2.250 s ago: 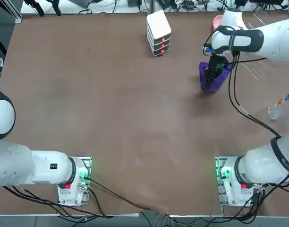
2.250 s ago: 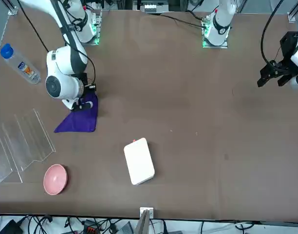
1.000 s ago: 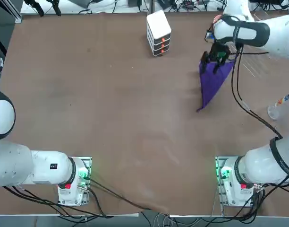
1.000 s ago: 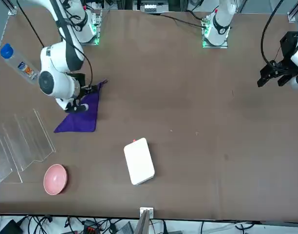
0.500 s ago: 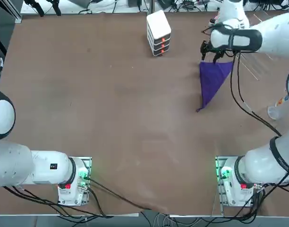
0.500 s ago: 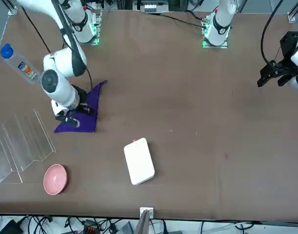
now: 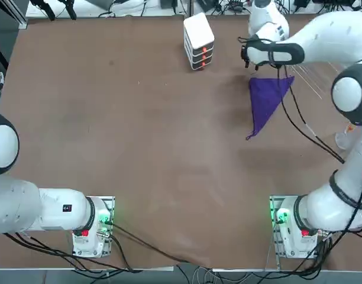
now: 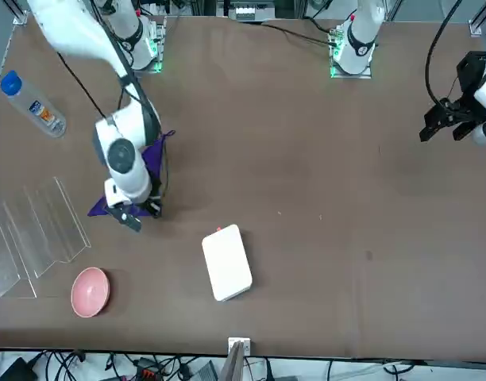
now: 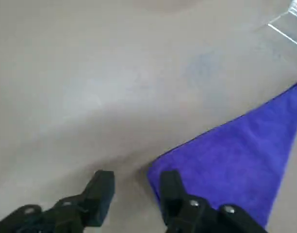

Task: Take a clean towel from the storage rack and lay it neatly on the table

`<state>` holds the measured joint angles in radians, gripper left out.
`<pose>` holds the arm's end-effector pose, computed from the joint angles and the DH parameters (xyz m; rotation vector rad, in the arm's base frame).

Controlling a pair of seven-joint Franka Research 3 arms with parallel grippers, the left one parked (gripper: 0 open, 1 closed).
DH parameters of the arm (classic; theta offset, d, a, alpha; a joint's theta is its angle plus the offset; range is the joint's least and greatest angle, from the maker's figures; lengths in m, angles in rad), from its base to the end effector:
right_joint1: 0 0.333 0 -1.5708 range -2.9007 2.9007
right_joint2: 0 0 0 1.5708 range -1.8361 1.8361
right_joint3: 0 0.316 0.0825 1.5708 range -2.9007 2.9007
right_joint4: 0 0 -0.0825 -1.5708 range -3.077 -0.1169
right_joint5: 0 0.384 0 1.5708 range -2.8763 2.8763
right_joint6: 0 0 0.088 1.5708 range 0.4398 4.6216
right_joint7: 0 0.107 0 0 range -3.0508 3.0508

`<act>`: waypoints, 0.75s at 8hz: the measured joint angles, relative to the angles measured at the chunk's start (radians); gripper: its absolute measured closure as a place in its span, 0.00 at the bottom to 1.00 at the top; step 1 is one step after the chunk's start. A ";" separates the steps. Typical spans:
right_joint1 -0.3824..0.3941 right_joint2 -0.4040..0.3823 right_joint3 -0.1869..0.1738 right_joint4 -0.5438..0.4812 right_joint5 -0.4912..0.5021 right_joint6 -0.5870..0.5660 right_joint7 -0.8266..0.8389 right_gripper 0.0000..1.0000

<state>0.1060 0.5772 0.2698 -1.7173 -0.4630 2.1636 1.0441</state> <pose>0.6270 0.2106 0.2552 2.8452 -0.6098 0.1050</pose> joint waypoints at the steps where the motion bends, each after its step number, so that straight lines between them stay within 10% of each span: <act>1: 0.014 0.051 -0.001 0.062 -0.019 -0.052 0.027 0.41; 6: 0.016 0.140 -0.022 0.113 -0.054 -0.136 0.113 0.47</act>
<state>0.1223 0.7169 0.2476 -1.6038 -0.5174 2.0277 1.1572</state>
